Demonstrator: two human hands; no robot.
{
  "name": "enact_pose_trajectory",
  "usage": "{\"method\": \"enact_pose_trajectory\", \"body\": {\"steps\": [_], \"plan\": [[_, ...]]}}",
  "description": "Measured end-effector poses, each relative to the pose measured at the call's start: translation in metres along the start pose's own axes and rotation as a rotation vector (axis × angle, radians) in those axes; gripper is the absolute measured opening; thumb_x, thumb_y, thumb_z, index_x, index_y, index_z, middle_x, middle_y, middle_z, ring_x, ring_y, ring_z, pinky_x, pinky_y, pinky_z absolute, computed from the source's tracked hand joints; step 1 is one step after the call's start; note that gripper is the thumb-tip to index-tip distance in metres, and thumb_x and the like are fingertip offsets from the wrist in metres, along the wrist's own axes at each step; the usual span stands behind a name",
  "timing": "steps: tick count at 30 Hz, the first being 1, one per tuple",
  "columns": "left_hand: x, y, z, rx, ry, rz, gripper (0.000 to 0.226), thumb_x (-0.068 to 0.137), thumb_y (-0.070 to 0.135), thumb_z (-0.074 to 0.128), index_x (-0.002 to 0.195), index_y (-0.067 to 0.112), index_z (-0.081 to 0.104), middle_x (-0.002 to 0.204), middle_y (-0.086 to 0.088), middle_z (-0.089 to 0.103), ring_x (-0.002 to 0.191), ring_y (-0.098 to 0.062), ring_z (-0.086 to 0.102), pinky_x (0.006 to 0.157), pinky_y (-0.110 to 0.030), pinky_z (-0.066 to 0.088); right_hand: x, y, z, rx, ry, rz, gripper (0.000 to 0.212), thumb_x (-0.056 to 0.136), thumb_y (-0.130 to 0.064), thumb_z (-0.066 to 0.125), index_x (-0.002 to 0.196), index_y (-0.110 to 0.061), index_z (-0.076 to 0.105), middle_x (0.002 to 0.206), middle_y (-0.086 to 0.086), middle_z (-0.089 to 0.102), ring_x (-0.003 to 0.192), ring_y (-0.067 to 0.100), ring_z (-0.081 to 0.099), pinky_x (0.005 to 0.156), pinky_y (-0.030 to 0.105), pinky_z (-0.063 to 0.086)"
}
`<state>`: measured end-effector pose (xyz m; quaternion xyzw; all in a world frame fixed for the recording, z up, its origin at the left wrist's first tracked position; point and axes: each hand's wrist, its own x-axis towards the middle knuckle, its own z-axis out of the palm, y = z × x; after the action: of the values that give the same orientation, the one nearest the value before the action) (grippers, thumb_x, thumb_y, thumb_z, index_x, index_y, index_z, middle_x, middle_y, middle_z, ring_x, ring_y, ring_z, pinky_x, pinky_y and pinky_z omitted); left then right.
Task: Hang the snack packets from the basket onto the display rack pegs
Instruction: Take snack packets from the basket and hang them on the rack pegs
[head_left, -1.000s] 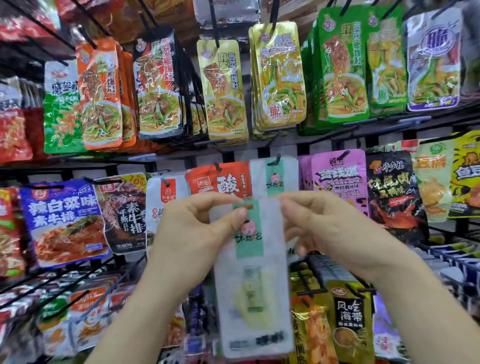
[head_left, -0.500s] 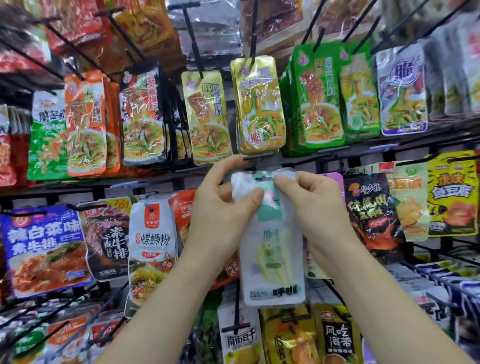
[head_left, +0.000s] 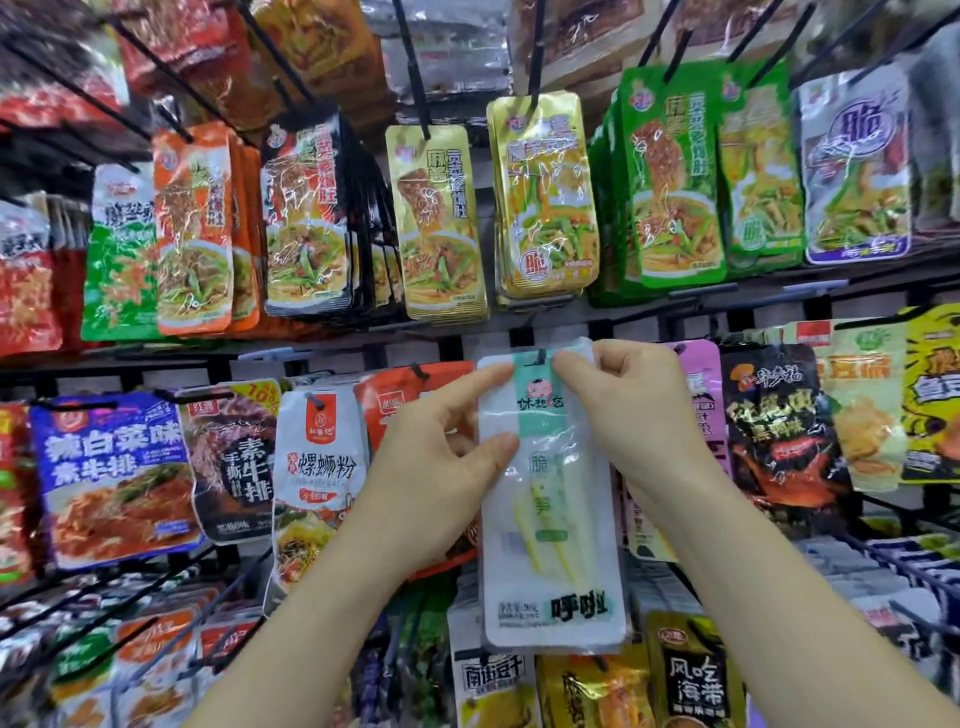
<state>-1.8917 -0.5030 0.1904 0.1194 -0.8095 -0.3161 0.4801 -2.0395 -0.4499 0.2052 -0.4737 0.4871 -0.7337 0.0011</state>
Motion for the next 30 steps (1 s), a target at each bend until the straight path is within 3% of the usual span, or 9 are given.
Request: {"method": "enact_pose_trajectory", "body": {"steps": [3,6,9,14,18,20,23,26,30], "plan": [[0.004,-0.009,0.002,0.123,-0.025,-0.012,0.053,0.084,0.024,0.065,0.119,0.061,0.051,0.108,-0.021,0.065,0.082,-0.039,0.065,0.078,-0.052,0.056,0.0,0.005,-0.002,-0.105,0.018,-0.031,0.031,0.083,-0.024,0.061,0.074,0.006,0.061,0.068,0.028,0.06,0.057,0.016,0.048,0.056,0.032,0.038],[0.007,-0.015,0.004,0.235,-0.084,-0.009,0.062,0.091,0.009,0.062,0.141,0.04,0.042,0.097,-0.001,0.068,0.068,-0.009,0.059,0.066,-0.026,0.052,-0.005,0.004,-0.009,-0.369,0.031,-0.164,0.009,0.089,-0.023,0.062,0.093,-0.015,0.062,0.067,0.001,0.063,0.062,0.014,0.057,0.06,0.033,0.044],[0.007,-0.014,0.006,0.331,-0.075,-0.009,0.065,0.091,0.009,0.062,0.146,0.035,0.038,0.101,0.017,0.062,0.079,-0.003,0.06,0.074,-0.011,0.044,-0.02,0.002,-0.015,-0.7,0.005,-0.309,0.046,0.09,-0.03,0.065,0.129,-0.027,0.041,0.067,-0.002,0.059,0.061,0.021,0.055,0.057,0.038,0.046],[0.004,-0.015,0.012,0.641,-0.027,0.098,0.071,0.09,0.021,0.064,0.15,0.035,0.027,0.098,0.009,0.049,0.089,-0.008,0.048,0.081,-0.022,0.04,-0.032,0.003,-0.021,-0.943,-0.077,-0.355,0.059,0.09,-0.032,0.064,0.14,-0.033,0.032,0.079,-0.004,0.05,0.073,0.024,0.052,0.062,0.035,0.038],[-0.012,-0.029,0.003,1.103,0.056,0.321,0.075,0.074,0.032,0.078,0.139,0.02,0.045,0.122,-0.004,0.053,0.112,-0.025,0.047,0.089,-0.041,0.05,-0.034,0.006,-0.02,-1.147,-0.06,-0.393,0.049,0.089,-0.02,0.066,0.131,-0.029,0.043,0.079,-0.002,0.042,0.061,0.026,0.047,0.049,0.032,0.032],[-0.019,-0.04,-0.006,1.258,0.044,0.308,0.083,0.067,0.043,0.08,0.139,0.019,0.046,0.14,-0.011,0.048,0.126,-0.032,0.042,0.098,-0.047,0.043,-0.032,0.013,-0.021,-1.202,-0.007,-0.457,0.052,0.072,-0.003,0.078,0.118,-0.019,0.057,0.074,0.002,0.043,0.055,0.025,0.041,0.044,0.028,0.026],[-0.025,-0.053,-0.022,1.367,-0.025,0.314,0.096,0.062,0.052,0.081,0.143,0.019,0.042,0.154,-0.014,0.033,0.139,-0.034,0.032,0.11,-0.047,0.026,-0.032,0.02,-0.019,-1.197,0.084,-0.583,0.055,0.06,0.004,0.08,0.111,-0.01,0.064,0.081,0.01,0.044,0.071,0.026,0.042,0.053,0.031,0.028],[-0.026,-0.057,-0.029,1.397,-0.086,0.321,0.101,0.063,0.04,0.085,0.147,0.017,0.035,0.157,-0.016,0.025,0.143,-0.035,0.027,0.114,-0.047,0.029,-0.041,0.024,-0.004,-1.174,-0.014,-0.663,0.059,0.061,-0.011,0.084,0.117,-0.012,0.064,0.095,0.014,0.052,0.083,0.032,0.049,0.055,0.034,0.041],[-0.022,-0.057,-0.031,1.399,-0.09,0.305,0.096,0.061,0.01,0.08,0.146,0.013,0.035,0.156,-0.019,0.025,0.144,-0.037,0.025,0.112,-0.045,0.031,-0.047,0.039,0.015,-1.279,-0.193,-0.575,0.082,0.057,-0.043,0.086,0.132,-0.029,0.057,0.121,0.021,0.055,0.108,0.037,0.044,0.063,0.044,0.051]]}}
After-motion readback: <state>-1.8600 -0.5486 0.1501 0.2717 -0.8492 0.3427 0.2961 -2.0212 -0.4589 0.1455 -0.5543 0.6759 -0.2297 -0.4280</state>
